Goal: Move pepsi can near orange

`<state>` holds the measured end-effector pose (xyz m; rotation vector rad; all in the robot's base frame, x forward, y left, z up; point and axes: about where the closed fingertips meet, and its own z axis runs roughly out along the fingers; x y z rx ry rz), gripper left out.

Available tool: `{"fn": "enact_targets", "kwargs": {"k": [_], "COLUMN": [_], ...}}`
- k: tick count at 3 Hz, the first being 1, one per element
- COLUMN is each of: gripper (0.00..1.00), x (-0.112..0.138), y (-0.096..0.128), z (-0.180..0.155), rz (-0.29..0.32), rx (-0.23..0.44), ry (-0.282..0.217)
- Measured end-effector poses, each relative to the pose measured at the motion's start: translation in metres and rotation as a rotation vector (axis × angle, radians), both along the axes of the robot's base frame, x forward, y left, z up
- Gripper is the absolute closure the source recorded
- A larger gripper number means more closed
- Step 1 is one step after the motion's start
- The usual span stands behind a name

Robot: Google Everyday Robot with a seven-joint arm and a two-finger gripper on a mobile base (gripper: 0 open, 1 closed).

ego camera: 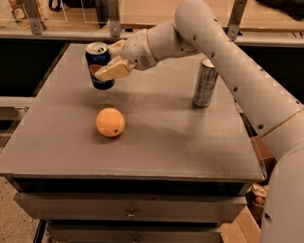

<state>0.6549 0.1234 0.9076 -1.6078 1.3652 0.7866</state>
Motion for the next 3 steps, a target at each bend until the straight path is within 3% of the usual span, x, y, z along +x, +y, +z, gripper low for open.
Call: {"fn": "enact_targets", "kwargs": {"k": [1,2,3], "gripper": [0.00,0.00,0.00], "x": [-0.024,-0.055,-0.075], "y": [-0.006,-0.011,-0.017], "z": [-0.001,-0.013,-0.019], "rz": [0.144,0.271,0.300], "rx": [-0.012,-0.072,-0.129], "ry": [0.029,0.103,0.134]}}
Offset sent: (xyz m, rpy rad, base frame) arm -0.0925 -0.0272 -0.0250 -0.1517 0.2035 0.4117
